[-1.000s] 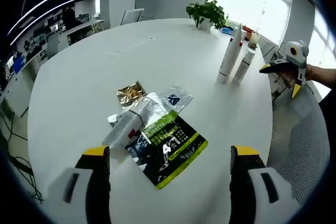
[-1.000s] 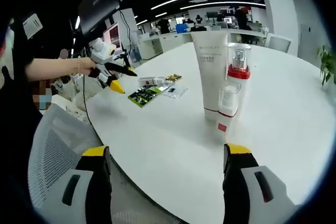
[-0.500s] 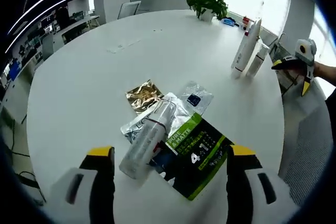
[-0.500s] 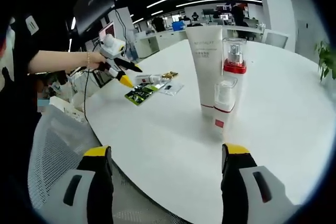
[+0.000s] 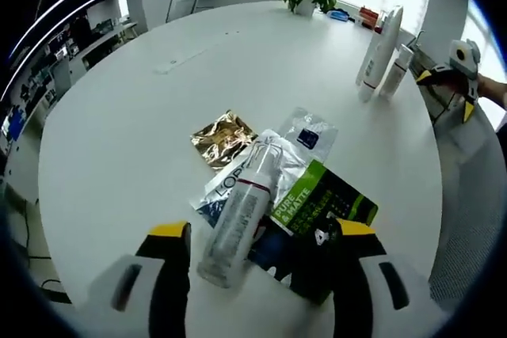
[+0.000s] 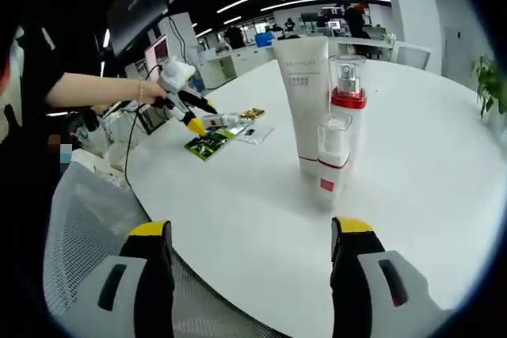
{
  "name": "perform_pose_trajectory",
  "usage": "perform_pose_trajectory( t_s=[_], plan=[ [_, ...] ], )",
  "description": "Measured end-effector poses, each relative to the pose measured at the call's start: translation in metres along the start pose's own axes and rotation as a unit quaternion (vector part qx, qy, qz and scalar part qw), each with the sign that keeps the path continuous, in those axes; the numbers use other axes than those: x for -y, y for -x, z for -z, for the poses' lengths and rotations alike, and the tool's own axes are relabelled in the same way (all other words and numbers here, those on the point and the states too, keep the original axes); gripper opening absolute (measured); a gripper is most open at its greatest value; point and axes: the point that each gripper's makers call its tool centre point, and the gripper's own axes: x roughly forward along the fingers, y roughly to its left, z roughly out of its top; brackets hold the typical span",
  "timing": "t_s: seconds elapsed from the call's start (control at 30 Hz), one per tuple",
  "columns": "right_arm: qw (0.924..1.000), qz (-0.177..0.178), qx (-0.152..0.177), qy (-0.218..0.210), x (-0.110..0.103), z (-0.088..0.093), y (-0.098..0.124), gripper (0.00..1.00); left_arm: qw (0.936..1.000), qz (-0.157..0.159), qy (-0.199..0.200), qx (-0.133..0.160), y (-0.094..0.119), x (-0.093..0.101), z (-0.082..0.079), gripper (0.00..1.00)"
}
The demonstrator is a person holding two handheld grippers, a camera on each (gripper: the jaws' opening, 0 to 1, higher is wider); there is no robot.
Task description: Arrange the skincare products in the storage area until every visible bottle or jar stands upright without overlapping.
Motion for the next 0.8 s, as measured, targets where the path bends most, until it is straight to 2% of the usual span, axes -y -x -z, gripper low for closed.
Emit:
perform_pose_trajectory(
  t_s=[0.07, 0.13, 0.23, 0.4, 0.5, 0.73, 0.8],
  plan=[
    [1.0000, 0.002, 0.002, -0.002, 0.001, 0.000, 0.000, 0.81, 0.9996, -0.015, -0.025, 0.006, -0.001, -0.009, -0.003, 0.63],
    [1.0000, 0.003, 0.000, -0.003, 0.001, 0.000, 0.000, 0.80, 0.9992, -0.015, -0.037, 0.010, -0.002, -0.009, -0.006, 0.56],
    [1.0000, 0.004, -0.001, -0.002, 0.001, 0.001, 0.000, 0.80, 0.9986, -0.017, -0.048, 0.011, -0.004, -0.014, -0.009, 0.53],
    [1.0000, 0.005, 0.000, -0.004, 0.003, 0.001, 0.000, 0.80, 0.9961, -0.014, -0.087, -0.005, -0.009, -0.014, -0.007, 0.44],
    [1.0000, 0.005, 0.000, -0.004, 0.003, 0.001, 0.000, 0.80, 0.9959, -0.006, -0.089, -0.016, -0.012, -0.011, -0.004, 0.41],
    [1.0000, 0.006, -0.001, -0.004, 0.003, 0.001, 0.000, 0.79, 0.9949, 0.004, -0.098, -0.023, -0.014, -0.009, -0.006, 0.35],
    [1.0000, 0.007, 0.000, -0.005, 0.004, 0.001, 0.000, 0.79, 0.9949, 0.006, -0.098, -0.025, -0.015, -0.010, -0.007, 0.30]
  ],
)
